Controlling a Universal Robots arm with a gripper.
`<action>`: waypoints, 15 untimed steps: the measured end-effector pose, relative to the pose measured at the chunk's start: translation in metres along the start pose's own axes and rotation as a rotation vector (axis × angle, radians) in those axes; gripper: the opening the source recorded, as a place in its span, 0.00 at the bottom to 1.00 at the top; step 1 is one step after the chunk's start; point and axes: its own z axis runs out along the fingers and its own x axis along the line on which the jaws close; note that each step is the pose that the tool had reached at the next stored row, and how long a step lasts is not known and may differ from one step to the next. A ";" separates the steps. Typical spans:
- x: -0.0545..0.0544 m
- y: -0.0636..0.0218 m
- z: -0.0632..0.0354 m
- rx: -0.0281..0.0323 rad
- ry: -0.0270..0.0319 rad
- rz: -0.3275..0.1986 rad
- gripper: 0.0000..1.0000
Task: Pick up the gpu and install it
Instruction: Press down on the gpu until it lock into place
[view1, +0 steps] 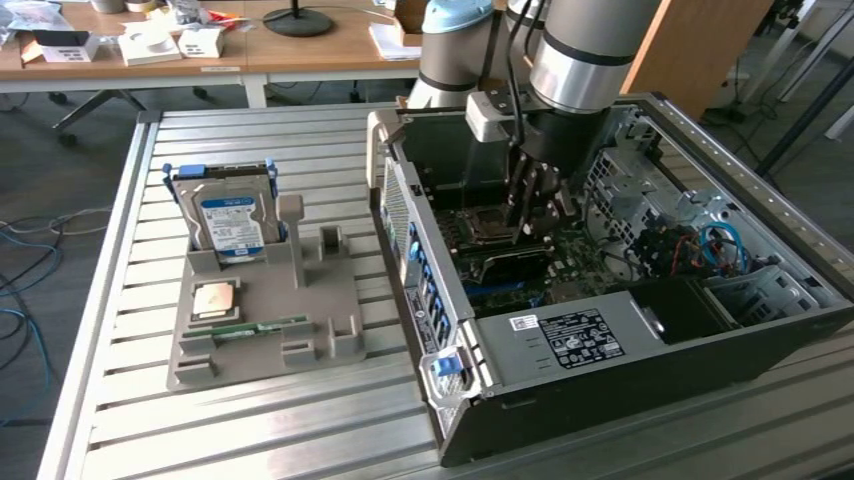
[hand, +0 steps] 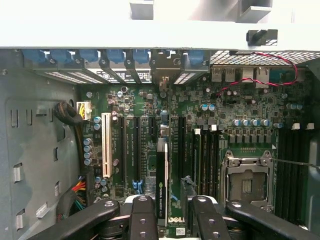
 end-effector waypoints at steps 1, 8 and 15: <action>0.000 0.0000 0.0000 -0.0001 0.0000 0.000 0.34; 0.000 0.0000 0.0000 0.0000 0.0000 0.000 0.34; 0.000 0.0000 0.0000 0.0000 0.0000 0.000 0.20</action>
